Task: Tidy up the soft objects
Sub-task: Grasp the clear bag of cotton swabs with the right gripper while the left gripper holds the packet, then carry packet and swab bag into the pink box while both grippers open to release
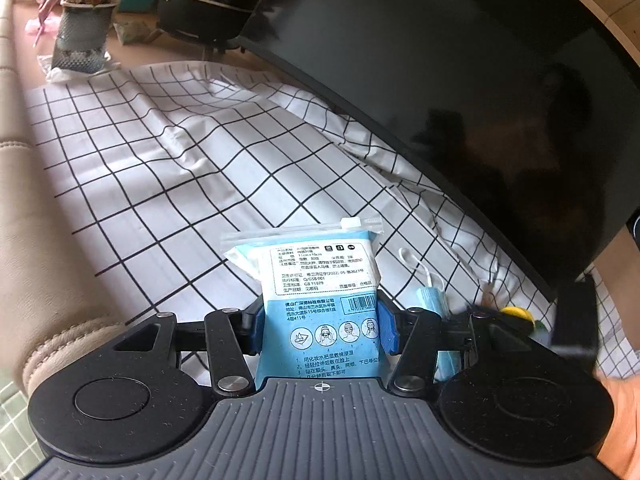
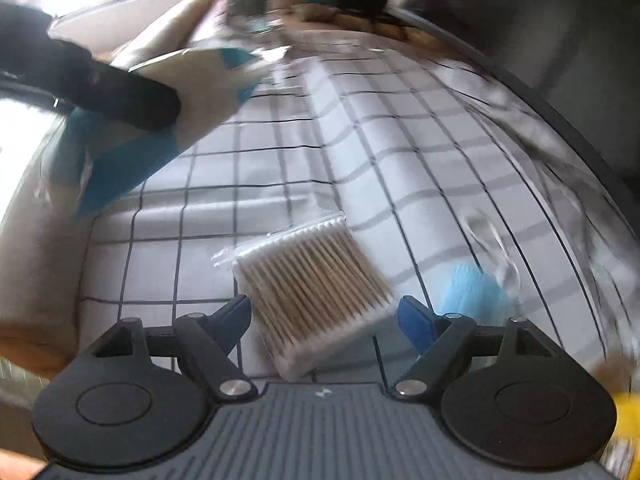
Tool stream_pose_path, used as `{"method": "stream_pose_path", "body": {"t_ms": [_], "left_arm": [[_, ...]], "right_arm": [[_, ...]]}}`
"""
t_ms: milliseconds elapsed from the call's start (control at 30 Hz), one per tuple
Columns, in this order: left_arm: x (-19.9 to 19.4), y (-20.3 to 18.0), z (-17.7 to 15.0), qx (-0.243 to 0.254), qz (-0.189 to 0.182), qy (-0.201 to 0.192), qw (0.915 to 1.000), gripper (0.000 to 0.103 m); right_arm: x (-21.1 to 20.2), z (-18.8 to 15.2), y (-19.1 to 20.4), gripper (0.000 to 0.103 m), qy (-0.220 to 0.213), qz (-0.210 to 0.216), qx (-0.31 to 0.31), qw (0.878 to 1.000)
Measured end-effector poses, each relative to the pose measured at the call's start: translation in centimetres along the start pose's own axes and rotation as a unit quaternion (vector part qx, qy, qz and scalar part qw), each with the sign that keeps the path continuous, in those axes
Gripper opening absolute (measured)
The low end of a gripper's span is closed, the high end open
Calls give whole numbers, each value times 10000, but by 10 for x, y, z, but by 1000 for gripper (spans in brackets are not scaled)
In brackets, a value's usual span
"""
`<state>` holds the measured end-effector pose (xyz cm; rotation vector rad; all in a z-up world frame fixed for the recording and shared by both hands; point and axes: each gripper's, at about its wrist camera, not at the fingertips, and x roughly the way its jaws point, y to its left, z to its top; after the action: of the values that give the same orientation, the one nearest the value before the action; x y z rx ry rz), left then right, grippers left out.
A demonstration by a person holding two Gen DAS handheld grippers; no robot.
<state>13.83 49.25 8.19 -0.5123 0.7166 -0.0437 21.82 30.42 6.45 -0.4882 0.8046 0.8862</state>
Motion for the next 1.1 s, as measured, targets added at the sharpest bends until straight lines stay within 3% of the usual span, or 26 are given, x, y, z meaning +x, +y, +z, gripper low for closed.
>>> {"method": "stream_pose_path", "body": {"t_ms": [100, 333, 433, 533, 633, 767, 900, 1033, 1100], "left_arm": [[-2, 2, 0, -7, 46, 4, 10000, 57], [-8, 12, -1, -157, 165, -16, 9997, 57], [-10, 15, -1, -227, 166, -23, 9996, 57], [-10, 14, -1, -257, 186, -4, 9995, 57], [-14, 13, -2, -242, 169, 7, 9996, 57], [-16, 18, -1, -279, 223, -38, 9994, 57], [-10, 19, -1, -402, 256, -43, 9989, 57], [-4, 13, 2, -303, 317, 33, 9990, 57], [-1, 10, 4, -242, 475, 74, 9986, 57]], "right_arm": [[7, 11, -4, 82, 0, 188, -363, 9992], [-13, 37, -18, 82, -71, 914, -322, 9953], [-16, 48, -20, 82, -146, 949, -490, 9942], [8, 60, -21, 82, 20, 954, -579, 9937], [34, 63, -31, 82, 355, 1182, 12, 9924], [26, 47, -37, 82, 514, 1659, 834, 9813], [17, 32, -10, 82, 598, 1457, 580, 9858], [21, 31, 17, 82, 613, 892, 64, 9941], [19, 32, 18, 74, 557, 808, 153, 9951]]}}
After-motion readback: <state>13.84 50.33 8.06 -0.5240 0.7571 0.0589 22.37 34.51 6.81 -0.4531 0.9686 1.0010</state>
